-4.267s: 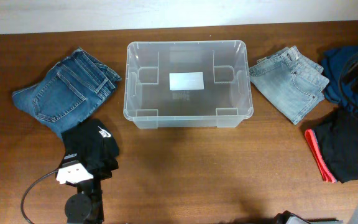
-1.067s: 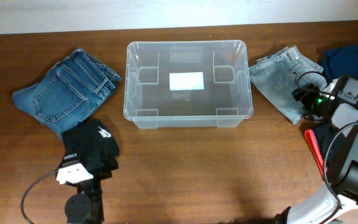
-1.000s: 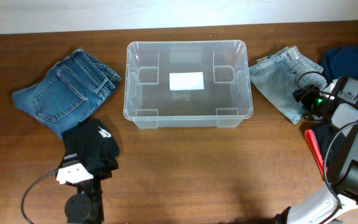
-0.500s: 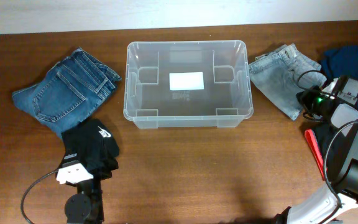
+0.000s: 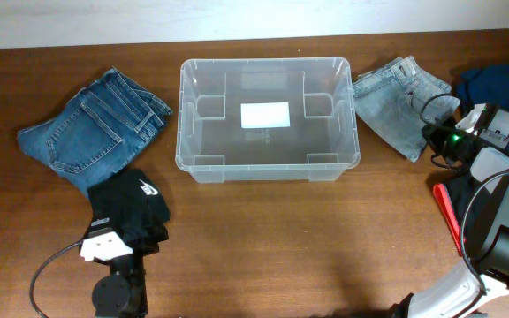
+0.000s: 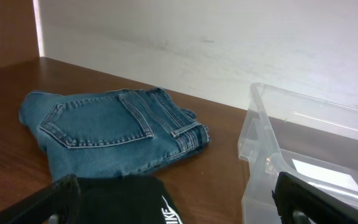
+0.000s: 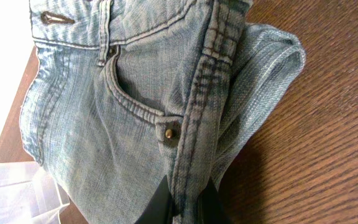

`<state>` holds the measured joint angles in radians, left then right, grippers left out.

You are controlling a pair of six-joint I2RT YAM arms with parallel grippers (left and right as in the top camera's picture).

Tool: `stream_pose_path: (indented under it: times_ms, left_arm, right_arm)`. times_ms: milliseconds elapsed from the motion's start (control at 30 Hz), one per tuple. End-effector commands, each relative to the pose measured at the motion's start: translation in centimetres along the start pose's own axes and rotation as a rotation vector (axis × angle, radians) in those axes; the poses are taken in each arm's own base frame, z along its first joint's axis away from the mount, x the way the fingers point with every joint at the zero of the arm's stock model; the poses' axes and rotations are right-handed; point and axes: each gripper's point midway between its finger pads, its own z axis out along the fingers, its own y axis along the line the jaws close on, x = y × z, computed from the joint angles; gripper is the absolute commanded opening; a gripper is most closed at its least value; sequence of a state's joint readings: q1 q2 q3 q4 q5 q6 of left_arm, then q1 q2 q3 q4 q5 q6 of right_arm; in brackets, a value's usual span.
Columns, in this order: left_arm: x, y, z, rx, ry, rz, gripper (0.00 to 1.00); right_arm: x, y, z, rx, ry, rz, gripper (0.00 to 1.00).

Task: Pack container
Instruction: 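Lower the right gripper and grasp the light-blue jeans' waistband edge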

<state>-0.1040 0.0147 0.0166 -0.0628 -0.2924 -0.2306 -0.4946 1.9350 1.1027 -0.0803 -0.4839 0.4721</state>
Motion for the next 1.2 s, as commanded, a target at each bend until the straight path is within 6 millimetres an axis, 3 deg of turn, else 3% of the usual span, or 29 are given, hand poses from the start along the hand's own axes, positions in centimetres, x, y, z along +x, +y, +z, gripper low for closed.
stream_pose_path:
  times_ms: [0, 67, 100, 133, 233, 267, 367, 533, 767, 933, 1167]
  left_arm:
    - [0.1, 0.1, 0.0, -0.004, -0.005, 0.011, 1.0]
    - [0.1, 0.1, 0.0, -0.004, -0.005, 0.011, 0.99]
    - [0.0, 0.1, 0.0, -0.004, -0.005, 0.011, 0.99]
    - [0.1, 0.1, 0.0, -0.004, -0.005, 0.011, 0.99]
    - [0.1, 0.1, 0.0, -0.004, -0.005, 0.011, 0.99]
    - [0.1, 0.1, 0.0, -0.004, -0.005, 0.011, 0.99]
    - [0.0, 0.1, 0.0, -0.004, -0.005, 0.011, 0.99]
    - [0.1, 0.1, 0.0, -0.004, -0.005, 0.011, 0.99]
    - [0.0, 0.1, 0.0, -0.004, -0.005, 0.011, 0.99]
    - [0.1, 0.1, 0.0, -0.004, -0.005, 0.011, 0.99]
    - [0.1, 0.1, 0.0, -0.004, -0.005, 0.011, 0.99]
  right_arm:
    - [0.7, 0.6, 0.3, -0.03, 0.023, -0.008, 0.04]
    - [0.6, 0.4, 0.3, -0.021, 0.019, -0.007, 0.08]
    - [0.6, 0.3, 0.3, -0.015, 0.019, -0.006, 0.34]
    - [0.6, 0.3, 0.3, -0.01, 0.019, -0.005, 0.52]
    - [0.9, -0.3, 0.3, 0.018, 0.024, 0.004, 0.79]
    - [1.1, -0.9, 0.3, 0.049, 0.028, 0.013, 0.86]
    - [1.7, -2.4, 0.2, 0.129, 0.043, 0.033, 0.95]
    - [2.5, -3.3, 0.3, 0.176, 0.064, 0.043, 0.95]
    - [5.5, -2.9, 2.7, 0.163, 0.151, 0.086, 0.9]
    - [5.3, -2.4, 3.1, 0.133, 0.142, 0.084, 0.8]
    - [4.4, 0.1, 3.4, 0.004, 0.127, 0.056, 0.75]
